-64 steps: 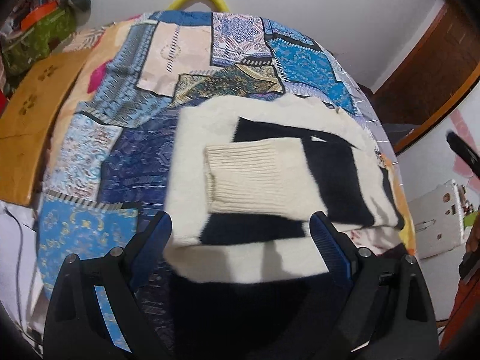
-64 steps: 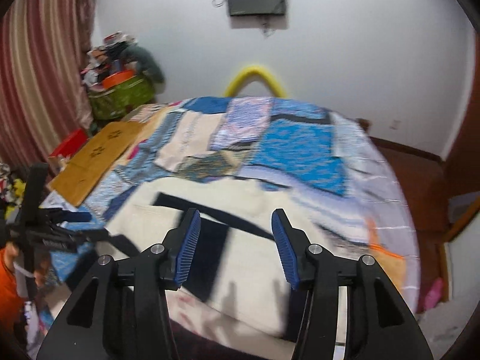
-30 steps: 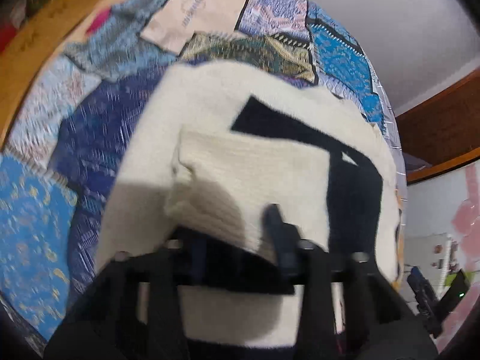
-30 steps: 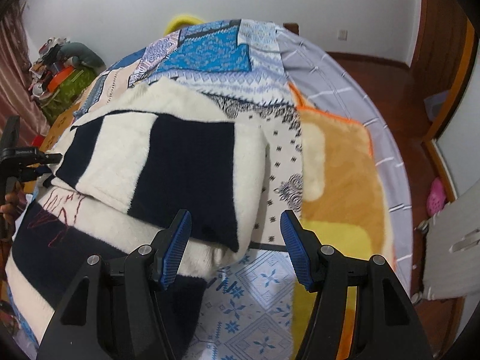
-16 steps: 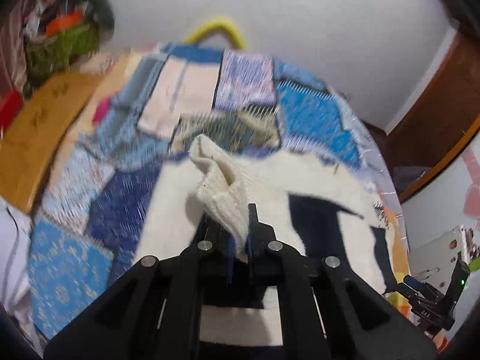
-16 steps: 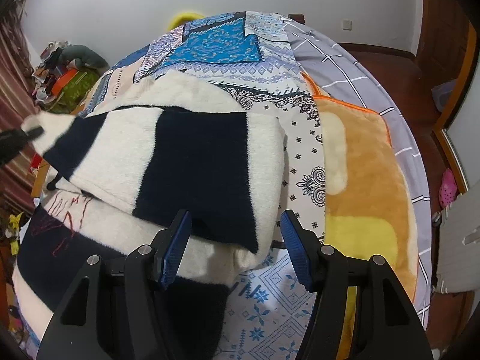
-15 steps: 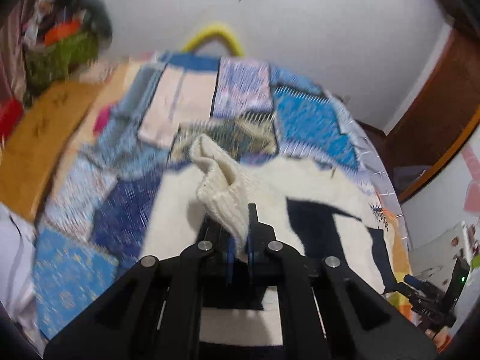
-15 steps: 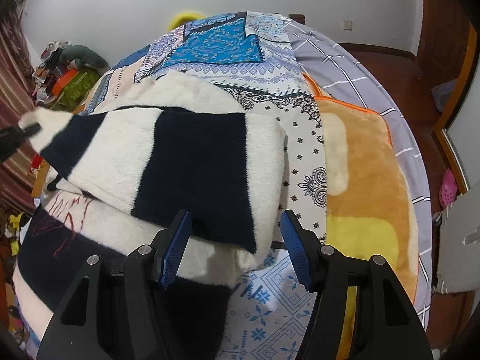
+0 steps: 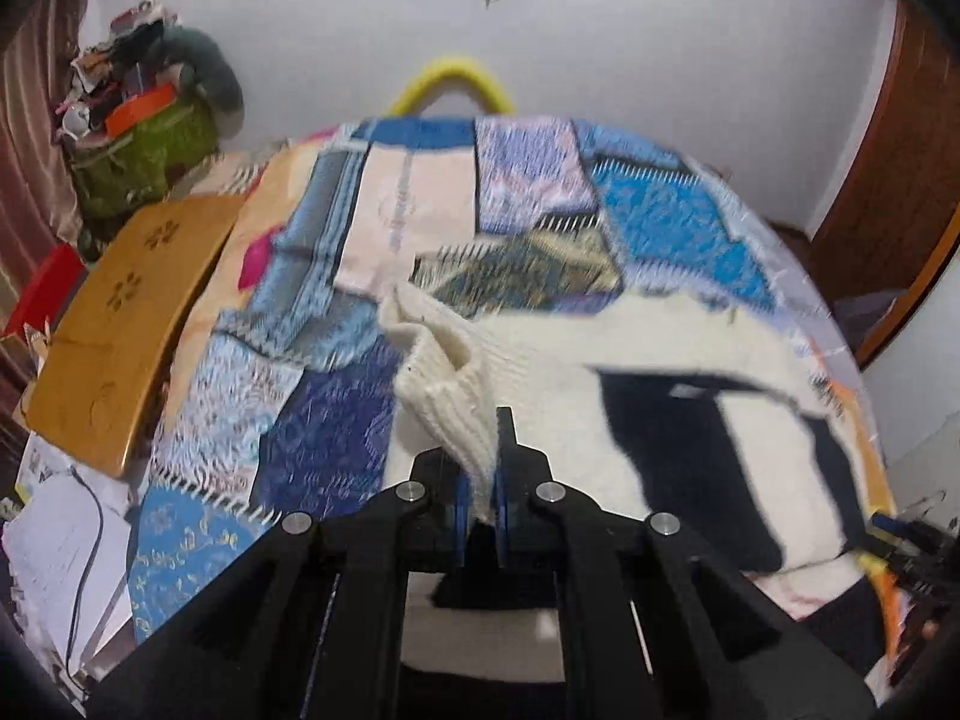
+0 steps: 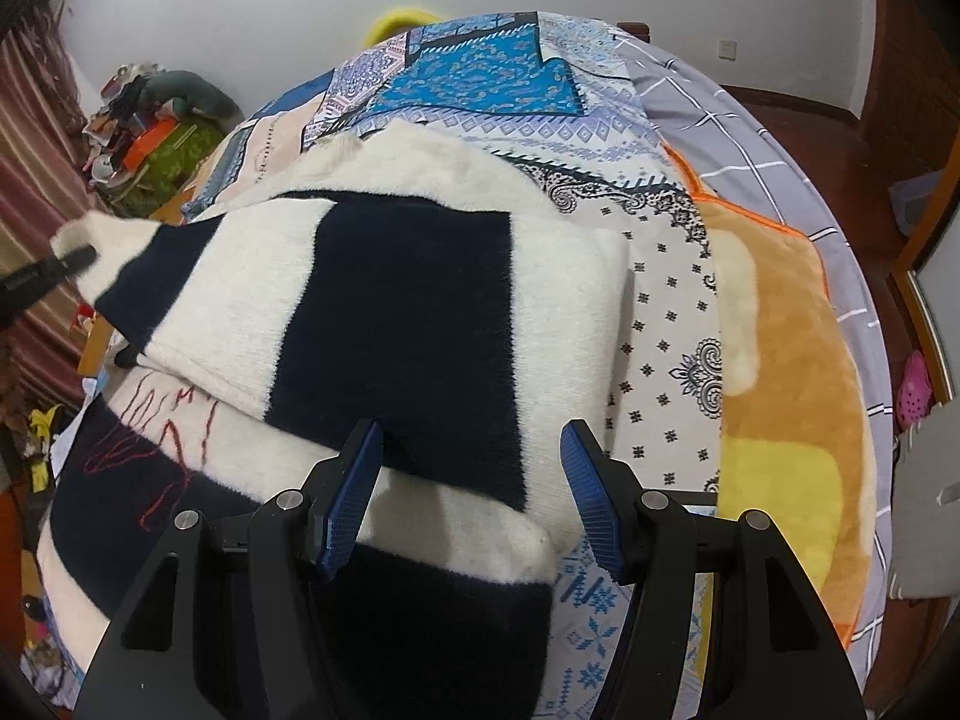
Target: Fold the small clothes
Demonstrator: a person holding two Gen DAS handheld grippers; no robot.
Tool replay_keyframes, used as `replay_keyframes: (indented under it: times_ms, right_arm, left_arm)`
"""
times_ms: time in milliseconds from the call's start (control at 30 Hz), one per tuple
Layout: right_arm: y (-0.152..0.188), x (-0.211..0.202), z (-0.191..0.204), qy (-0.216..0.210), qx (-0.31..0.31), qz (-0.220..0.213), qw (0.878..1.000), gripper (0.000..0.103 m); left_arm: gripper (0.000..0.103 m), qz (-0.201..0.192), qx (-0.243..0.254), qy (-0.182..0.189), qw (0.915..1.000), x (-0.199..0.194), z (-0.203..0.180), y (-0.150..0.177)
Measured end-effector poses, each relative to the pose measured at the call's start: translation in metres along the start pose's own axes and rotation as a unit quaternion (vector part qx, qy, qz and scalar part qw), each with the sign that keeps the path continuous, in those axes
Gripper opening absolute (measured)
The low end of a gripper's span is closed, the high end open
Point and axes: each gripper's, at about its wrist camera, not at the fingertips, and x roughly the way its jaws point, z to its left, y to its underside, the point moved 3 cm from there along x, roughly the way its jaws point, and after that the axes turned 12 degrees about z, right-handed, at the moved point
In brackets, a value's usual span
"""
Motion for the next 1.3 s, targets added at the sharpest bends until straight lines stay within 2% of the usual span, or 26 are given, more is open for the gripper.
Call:
replay_keyframes:
  times_ms: [100, 167, 300, 367, 600, 767, 900, 1100, 1300]
  right_arm:
    - [-0.001, 0.003, 0.002, 0.001, -0.001, 0.006, 1.000, 0.059]
    - [-0.001, 0.004, 0.003, 0.003, -0.001, 0.007, 1.000, 0.065]
    - [0.000, 0.008, 0.004, 0.005, 0.003, 0.012, 1.000, 0.069]
    - [0.001, 0.009, 0.004, 0.007, 0.005, 0.015, 1.000, 0.073]
    - [0.005, 0.006, 0.008, 0.015, 0.006, 0.021, 1.000, 0.073]
    - [0.009, -0.002, 0.010, 0.016, 0.009, 0.018, 1.000, 0.073]
    - [0.015, -0.013, 0.013, 0.021, 0.008, 0.011, 1.000, 0.073]
    - [0.024, -0.037, 0.016, 0.030, 0.011, -0.010, 0.999, 0.073]
    - [0.036, -0.065, 0.018, 0.038, 0.013, -0.037, 0.999, 0.075]
  left_arm:
    - [0.006, 0.028, 0.010, -0.010, 0.9995, 0.019, 0.004, 0.011]
    - [0.006, 0.042, 0.016, -0.013, 0.9989, 0.028, 0.004, 0.016]
    - [0.007, 0.062, 0.026, -0.015, 0.9976, 0.042, 0.005, 0.025]
    - [0.009, 0.073, 0.026, -0.016, 0.9969, 0.047, 0.007, 0.027]
    - [0.023, 0.083, 0.018, -0.023, 0.9962, 0.048, 0.016, 0.031]
    - [0.035, 0.081, 0.023, -0.040, 0.9957, 0.035, 0.024, 0.035]
    - [0.035, 0.073, 0.018, -0.034, 0.9966, 0.017, 0.035, 0.039]
    - [0.037, 0.042, 0.009, -0.036, 0.9984, -0.022, 0.051, 0.044]
    - [0.055, 0.012, 0.023, -0.041, 0.9988, -0.057, 0.057, 0.055]
